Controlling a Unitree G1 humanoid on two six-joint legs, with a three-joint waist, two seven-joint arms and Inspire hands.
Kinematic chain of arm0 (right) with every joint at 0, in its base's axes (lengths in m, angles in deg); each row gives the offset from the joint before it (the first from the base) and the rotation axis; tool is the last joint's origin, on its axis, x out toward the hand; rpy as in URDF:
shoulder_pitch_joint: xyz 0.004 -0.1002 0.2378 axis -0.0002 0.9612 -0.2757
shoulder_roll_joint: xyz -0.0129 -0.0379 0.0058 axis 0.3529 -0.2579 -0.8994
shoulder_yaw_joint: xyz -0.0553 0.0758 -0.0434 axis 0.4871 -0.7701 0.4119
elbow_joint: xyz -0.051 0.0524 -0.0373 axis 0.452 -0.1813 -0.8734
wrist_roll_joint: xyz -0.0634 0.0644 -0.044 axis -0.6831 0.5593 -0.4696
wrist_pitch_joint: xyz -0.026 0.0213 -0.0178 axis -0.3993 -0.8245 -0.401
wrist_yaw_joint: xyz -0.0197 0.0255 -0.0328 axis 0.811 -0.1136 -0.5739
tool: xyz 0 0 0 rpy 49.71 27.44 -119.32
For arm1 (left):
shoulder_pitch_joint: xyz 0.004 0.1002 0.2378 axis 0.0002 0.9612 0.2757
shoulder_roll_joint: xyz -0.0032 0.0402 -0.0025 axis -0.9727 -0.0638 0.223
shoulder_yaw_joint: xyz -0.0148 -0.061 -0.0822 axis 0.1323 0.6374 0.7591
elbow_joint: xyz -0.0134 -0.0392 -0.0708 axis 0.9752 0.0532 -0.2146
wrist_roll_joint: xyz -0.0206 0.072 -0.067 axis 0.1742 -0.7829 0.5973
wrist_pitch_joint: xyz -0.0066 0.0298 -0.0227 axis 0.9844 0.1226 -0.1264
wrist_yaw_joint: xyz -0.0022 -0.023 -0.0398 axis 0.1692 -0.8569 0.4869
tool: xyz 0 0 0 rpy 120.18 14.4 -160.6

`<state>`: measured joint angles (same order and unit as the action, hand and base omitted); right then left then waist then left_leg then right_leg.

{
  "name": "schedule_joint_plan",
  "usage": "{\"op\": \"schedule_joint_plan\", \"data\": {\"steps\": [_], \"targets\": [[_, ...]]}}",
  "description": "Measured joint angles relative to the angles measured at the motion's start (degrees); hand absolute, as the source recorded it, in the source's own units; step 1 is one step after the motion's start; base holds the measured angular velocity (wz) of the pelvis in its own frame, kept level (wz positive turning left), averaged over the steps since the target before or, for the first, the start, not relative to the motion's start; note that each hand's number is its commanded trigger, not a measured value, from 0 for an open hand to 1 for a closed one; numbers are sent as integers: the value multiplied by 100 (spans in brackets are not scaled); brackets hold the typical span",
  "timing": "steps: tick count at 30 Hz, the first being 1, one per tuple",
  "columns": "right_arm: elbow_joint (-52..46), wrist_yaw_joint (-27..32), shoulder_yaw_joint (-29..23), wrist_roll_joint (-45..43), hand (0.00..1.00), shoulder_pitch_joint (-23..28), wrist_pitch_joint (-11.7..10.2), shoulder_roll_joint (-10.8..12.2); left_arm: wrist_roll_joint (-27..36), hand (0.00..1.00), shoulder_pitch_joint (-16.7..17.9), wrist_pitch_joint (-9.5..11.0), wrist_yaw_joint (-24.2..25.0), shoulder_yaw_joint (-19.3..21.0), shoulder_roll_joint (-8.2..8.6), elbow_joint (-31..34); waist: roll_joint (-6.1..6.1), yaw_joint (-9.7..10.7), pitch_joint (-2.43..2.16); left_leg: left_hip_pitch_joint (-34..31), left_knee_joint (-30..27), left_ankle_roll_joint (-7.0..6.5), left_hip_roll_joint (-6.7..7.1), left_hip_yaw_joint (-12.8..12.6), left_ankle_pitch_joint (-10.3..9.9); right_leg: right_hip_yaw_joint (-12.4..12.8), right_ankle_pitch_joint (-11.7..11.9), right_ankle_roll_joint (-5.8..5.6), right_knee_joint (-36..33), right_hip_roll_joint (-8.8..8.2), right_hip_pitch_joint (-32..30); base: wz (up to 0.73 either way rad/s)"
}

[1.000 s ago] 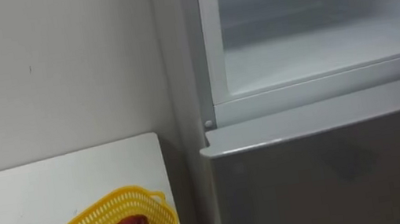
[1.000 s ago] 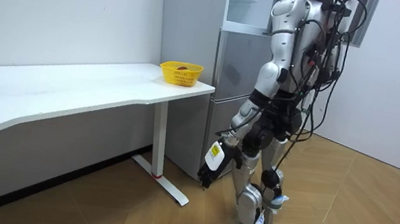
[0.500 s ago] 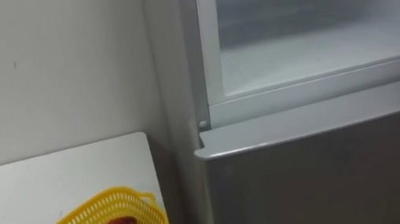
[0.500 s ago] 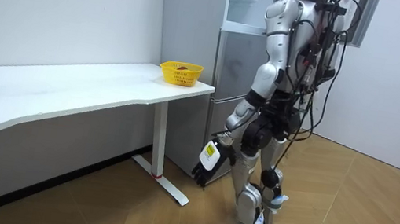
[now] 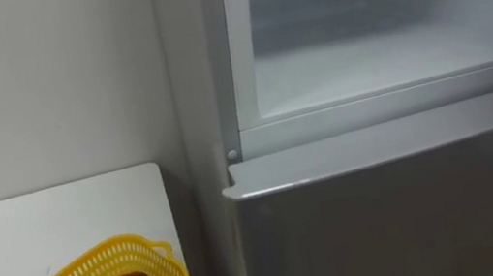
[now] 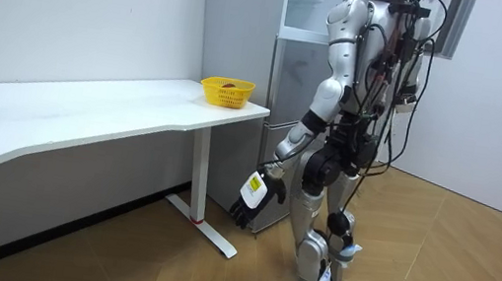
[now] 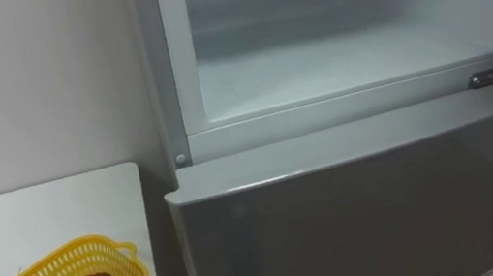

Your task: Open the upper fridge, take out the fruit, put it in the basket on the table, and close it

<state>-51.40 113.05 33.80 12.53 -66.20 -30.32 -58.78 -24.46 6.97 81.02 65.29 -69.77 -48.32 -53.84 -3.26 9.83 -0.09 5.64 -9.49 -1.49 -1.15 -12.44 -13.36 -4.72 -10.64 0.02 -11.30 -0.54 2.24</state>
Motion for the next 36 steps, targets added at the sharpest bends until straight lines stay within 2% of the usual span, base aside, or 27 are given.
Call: {"op": "schedule_joint_plan", "data": {"steps": [4, 5, 9, 12, 19, 25, 31, 36], "targets": [[-120, 12, -17, 0, 0, -45, 0, -54, -9, 0, 10, -28, -1, 0, 2, -57, -27, 27, 4, 6, 0, 0, -1, -3, 0, 1, 0, 0, -47, -4, -22, 0], [-173, 14, -17, -2, 0, -151, 0, -91, -10, 0, 41, -29, -1, -1, 2, -55, -30, 88, 7, 5, 0, -1, 1, -1, 0, -1, -1, 0, -44, -8, -26, 0], [-258, 17, -17, -34, 0, -504, -4, -461, -14, 0, 44, -29, 0, 6, -1, -54, -35, 157, 5, 9, 3, -2, 0, 18, -2, -13, -14, 0, -37, -13, -41, 0], [-282, 17, -21, -45, 0, -659, -15, -632, -14, 0, 52, -29, 0, 6, -1, -55, -51, 162, 2, 1, -2, 4, -16, 9, 2, -13, -10, 7, -42, 2, -46, 0], [-593, 31, -35, -47, 0, -776, -10, -633, -25, 0, 55, -79, 6, 13, 0, -54, -94, 155, -15, -67, -8, 19, -21, -2, 14, 1, 4, 29, -91, 19, -123, 0], [-1444, -54, -48, -348, 0, -852, -4, -640, -28, 0, 52, -77, 58, 8, 41, -65, -99, 91, -15, -83, -10, 18, -20, 6, 14, 4, 5, 31, -62, 19, -117, 0], [-1613, -857, 232, -822, 0, -782, 3, -627, -63, 0, 49, -71, 288, 8, 80, -96, -40, 74, -9, -52, -22, 19, -23, -5, 14, 6, 7, 33, -112, 9, -122, -1], [-1829, -1850, 765, -1157, 0, -565, 199, -630, -54, 0, 52, -38, 307, 8, 65, -272, -44, 62, -7, 12, -19, 28, -46, -70, 13, 67, -13, 63, -148, 10, -146, -12]]}}
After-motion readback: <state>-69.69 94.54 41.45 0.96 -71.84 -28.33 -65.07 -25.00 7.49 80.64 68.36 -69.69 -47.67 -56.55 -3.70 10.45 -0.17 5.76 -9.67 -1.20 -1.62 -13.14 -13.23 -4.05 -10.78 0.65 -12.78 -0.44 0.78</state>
